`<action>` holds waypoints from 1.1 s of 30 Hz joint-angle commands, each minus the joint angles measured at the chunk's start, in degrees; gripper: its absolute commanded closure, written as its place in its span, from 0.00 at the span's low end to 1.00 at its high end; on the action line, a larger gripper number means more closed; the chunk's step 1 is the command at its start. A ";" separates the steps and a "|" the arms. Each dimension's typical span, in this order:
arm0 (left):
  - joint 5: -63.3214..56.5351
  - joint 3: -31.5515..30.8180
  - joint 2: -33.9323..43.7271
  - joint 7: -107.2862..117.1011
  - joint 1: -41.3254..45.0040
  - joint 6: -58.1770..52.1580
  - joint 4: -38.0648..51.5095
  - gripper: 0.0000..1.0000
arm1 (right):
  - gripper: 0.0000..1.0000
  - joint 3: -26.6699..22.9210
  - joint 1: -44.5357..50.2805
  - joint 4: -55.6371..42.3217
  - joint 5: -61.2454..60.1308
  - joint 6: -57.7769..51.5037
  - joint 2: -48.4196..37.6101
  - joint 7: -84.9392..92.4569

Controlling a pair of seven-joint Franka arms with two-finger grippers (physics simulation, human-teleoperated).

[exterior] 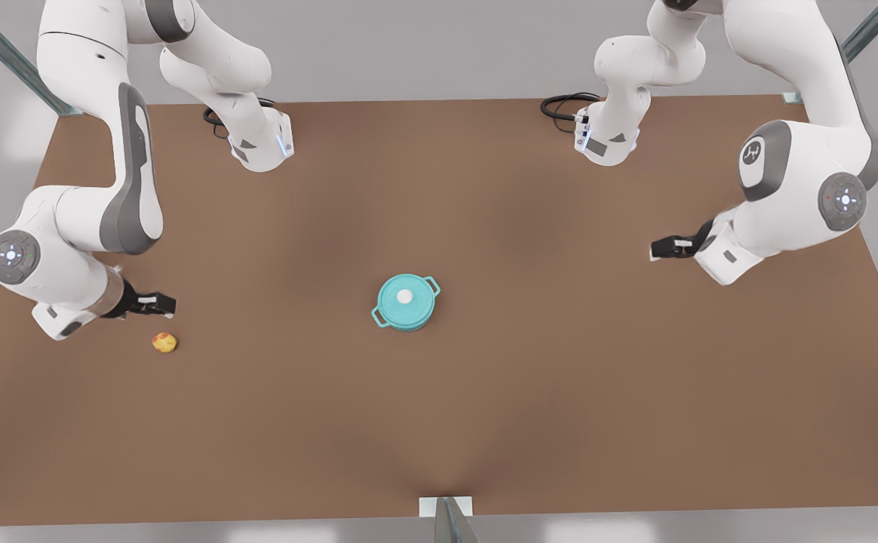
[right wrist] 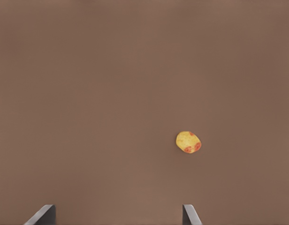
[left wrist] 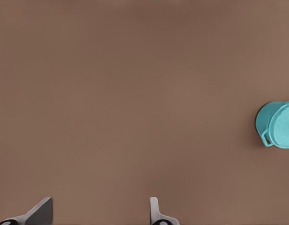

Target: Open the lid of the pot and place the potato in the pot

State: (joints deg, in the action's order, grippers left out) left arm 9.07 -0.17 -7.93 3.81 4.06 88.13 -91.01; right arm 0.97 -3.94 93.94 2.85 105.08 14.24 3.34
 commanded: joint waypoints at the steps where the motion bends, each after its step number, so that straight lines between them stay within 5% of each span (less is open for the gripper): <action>1: -0.46 -0.27 0.02 2.52 0.59 5.73 0.21 0.00 | 0.00 0.00 0.07 -0.07 0.05 7.16 -0.09 2.20; 5: -5.03 -2.64 -0.50 2.87 3.58 5.82 1.36 0.00 | 0.00 0.44 0.34 0.02 0.13 7.16 -0.09 8.34; 8: -10.03 -8.80 -15.44 36.43 23.26 8.02 20.16 0.00 | 0.00 0.61 1.12 -0.07 0.75 8.04 1.14 26.37; 12: -13.64 -8.80 -25.10 55.15 38.56 16.54 22.53 0.00 | 0.00 0.52 2.97 0.19 8.05 14.01 4.12 28.57; 14: -14.43 -8.27 -32.85 58.95 39.80 21.38 27.90 0.00 | 0.00 0.44 1.30 0.89 8.05 20.25 7.38 32.78; 19: -17.86 -6.16 -38.30 64.56 39.79 24.79 27.55 0.00 | 0.00 0.44 -3.44 12.67 6.99 32.99 5.36 37.09; 26: -18.03 -6.16 -44.80 68.26 42.34 43.87 27.99 0.00 | 0.00 0.53 -3.44 18.29 3.39 34.92 6.06 45.35; 33: -23.13 -6.25 -46.38 67.12 43.05 44.14 26.23 0.00 | 0.00 0.09 -4.94 18.65 3.83 39.68 11.15 53.44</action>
State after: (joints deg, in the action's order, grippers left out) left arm -12.46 -6.41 -54.21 53.62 47.03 128.85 -64.72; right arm 1.04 -8.70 112.69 6.87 141.59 25.01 37.53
